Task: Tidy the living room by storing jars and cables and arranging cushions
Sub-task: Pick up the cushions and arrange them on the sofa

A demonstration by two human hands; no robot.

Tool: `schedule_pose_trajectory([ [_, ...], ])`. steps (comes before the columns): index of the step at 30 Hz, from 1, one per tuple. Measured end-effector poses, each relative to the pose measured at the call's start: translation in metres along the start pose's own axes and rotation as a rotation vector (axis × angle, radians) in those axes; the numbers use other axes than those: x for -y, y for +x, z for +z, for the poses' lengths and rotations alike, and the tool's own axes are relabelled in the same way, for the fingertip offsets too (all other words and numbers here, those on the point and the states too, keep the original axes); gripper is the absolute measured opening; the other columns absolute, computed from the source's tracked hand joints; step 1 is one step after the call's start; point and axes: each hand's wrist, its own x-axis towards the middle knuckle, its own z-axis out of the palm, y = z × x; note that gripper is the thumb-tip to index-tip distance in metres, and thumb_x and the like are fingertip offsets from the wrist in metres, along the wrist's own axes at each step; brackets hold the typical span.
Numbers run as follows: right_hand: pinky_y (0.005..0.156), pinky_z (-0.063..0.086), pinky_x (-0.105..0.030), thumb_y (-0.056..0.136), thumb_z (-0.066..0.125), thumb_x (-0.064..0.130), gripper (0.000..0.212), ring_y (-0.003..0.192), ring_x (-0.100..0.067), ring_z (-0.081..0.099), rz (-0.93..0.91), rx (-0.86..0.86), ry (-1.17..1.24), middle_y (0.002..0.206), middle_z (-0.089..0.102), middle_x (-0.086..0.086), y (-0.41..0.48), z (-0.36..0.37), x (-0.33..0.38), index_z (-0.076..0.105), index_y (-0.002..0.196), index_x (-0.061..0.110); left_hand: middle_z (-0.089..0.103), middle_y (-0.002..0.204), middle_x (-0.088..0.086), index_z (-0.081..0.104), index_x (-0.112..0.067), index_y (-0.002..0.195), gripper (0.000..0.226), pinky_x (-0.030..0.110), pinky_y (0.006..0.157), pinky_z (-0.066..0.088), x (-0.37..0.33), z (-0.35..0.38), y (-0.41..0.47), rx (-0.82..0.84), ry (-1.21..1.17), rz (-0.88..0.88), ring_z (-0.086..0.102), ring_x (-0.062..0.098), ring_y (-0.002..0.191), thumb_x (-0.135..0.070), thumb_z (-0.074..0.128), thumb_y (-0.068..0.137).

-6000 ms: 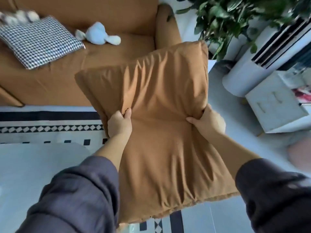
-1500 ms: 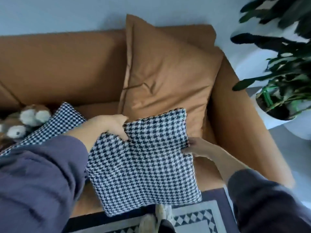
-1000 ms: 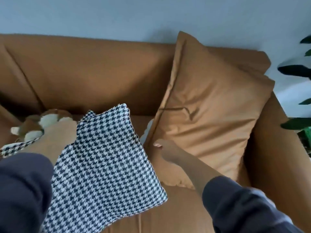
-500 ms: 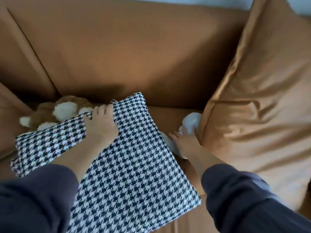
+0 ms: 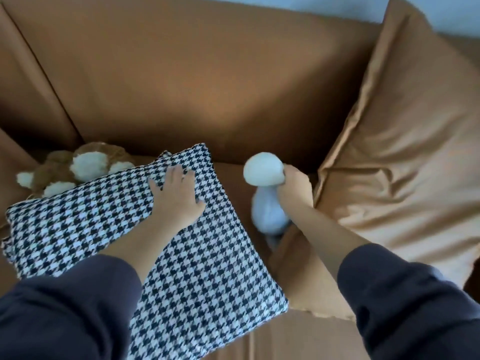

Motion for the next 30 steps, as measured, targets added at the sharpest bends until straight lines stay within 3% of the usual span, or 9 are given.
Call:
schedule_pose_trajectory([
  [3, 0.077, 0.054, -0.039, 0.075, 0.036, -0.005, 0.041, 0.091, -0.022, 0.06, -0.018, 0.006, 0.419, 0.092, 0.066, -0.001, -0.005, -0.037, 0.028, 0.063, 0.098, 0.017, 0.019, 0.158, 0.0, 0.019, -0.025, 0.15, 0.082, 0.065, 0.115, 0.012, -0.034, -0.011, -0.01, 0.006, -0.191, 0.222, 0.021, 0.021, 0.146, -0.046, 0.063, 0.084],
  [6, 0.072, 0.052, -0.031, 0.077, 0.034, -0.006, 0.043, 0.089, -0.016, 0.059, -0.03, 0.03, 0.547, 0.089, 0.064, 0.004, -0.002, -0.078, 0.047, 0.063, 0.095, 0.02, 0.024, 0.154, -0.008, 0.015, -0.03, 0.149, 0.105, 0.067, 0.111, 0.018, -0.063, -0.03, -0.025, 0.003, -0.362, 0.42, 0.028, 0.018, 0.142, -0.058, 0.073, 0.067],
  [11, 0.085, 0.056, -0.043, 0.093, 0.046, 0.005, 0.021, 0.084, -0.023, 0.065, 0.159, 0.011, 0.783, 0.086, 0.069, -0.005, 0.0, -0.132, 0.052, 0.064, 0.086, 0.012, 0.004, 0.162, 0.006, 0.002, -0.015, 0.153, 0.136, 0.063, 0.116, 0.011, -0.084, -0.069, -0.05, -0.294, -0.281, 0.533, 0.002, 0.025, 0.15, -0.081, 0.064, 0.052],
  [14, 0.085, 0.054, -0.044, 0.096, 0.049, 0.013, 0.022, 0.081, -0.024, 0.062, 0.299, 0.043, 0.878, 0.082, 0.066, -0.004, -0.002, -0.14, 0.061, 0.063, 0.079, 0.015, 0.015, 0.161, 0.01, 0.013, -0.005, 0.153, 0.132, 0.058, 0.118, 0.008, -0.078, -0.093, -0.061, -0.411, -0.091, 0.672, 0.009, 0.025, 0.15, -0.074, 0.069, 0.056],
  [18, 0.082, 0.052, -0.044, 0.095, 0.05, 0.013, 0.021, 0.081, -0.027, 0.058, 0.495, 0.09, 0.981, 0.077, 0.06, -0.005, -0.019, -0.116, 0.066, 0.059, 0.075, 0.014, 0.049, 0.138, 0.008, 0.024, -0.007, 0.147, 0.119, 0.056, 0.117, 0.018, -0.063, -0.117, -0.078, -0.352, 0.015, 0.694, 0.045, 0.026, 0.129, -0.066, 0.067, 0.053],
  [22, 0.073, 0.05, -0.033, 0.097, 0.051, 0.034, 0.024, 0.083, -0.022, 0.059, 0.579, 0.242, 0.966, 0.09, 0.063, -0.004, -0.045, -0.063, 0.08, 0.059, 0.104, 0.012, 0.065, 0.109, 0.004, 0.047, -0.004, 0.13, 0.09, 0.054, 0.105, 0.033, -0.026, -0.114, -0.088, -0.437, 0.191, 0.714, 0.063, 0.026, 0.098, -0.058, 0.059, 0.059],
  [26, 0.088, 0.052, -0.04, 0.097, 0.041, 0.05, 0.057, 0.113, -0.026, 0.055, 0.442, 0.535, 0.668, 0.129, 0.055, -0.006, -0.058, -0.025, 0.085, 0.039, 0.142, 0.015, 0.062, 0.095, 0.011, 0.039, -0.002, 0.131, 0.102, 0.061, 0.096, 0.035, 0.012, -0.082, -0.094, -0.38, 0.32, 0.389, 0.061, 0.031, 0.085, -0.052, 0.075, 0.05],
  [28, 0.096, 0.047, -0.04, 0.099, 0.038, 0.049, 0.06, 0.111, -0.021, 0.052, 0.301, 0.559, 0.382, 0.127, 0.052, -0.004, -0.061, -0.025, 0.071, 0.032, 0.147, 0.014, 0.053, 0.122, 0.015, 0.014, -0.007, 0.147, 0.127, 0.062, 0.1, 0.032, 0.023, -0.069, -0.098, -0.094, 0.371, 0.08, 0.052, 0.033, 0.112, -0.075, 0.068, 0.054],
  [30, 0.087, 0.043, -0.033, 0.101, 0.038, 0.043, 0.045, 0.093, -0.018, 0.049, 0.193, 0.535, 0.234, 0.107, 0.054, -0.003, -0.06, -0.039, 0.051, 0.05, 0.131, 0.012, 0.025, 0.15, 0.019, -0.013, -0.013, 0.151, 0.134, 0.063, 0.106, 0.023, 0.024, -0.058, -0.099, 0.056, 0.299, -0.061, 0.026, 0.035, 0.14, -0.089, 0.052, 0.06],
])
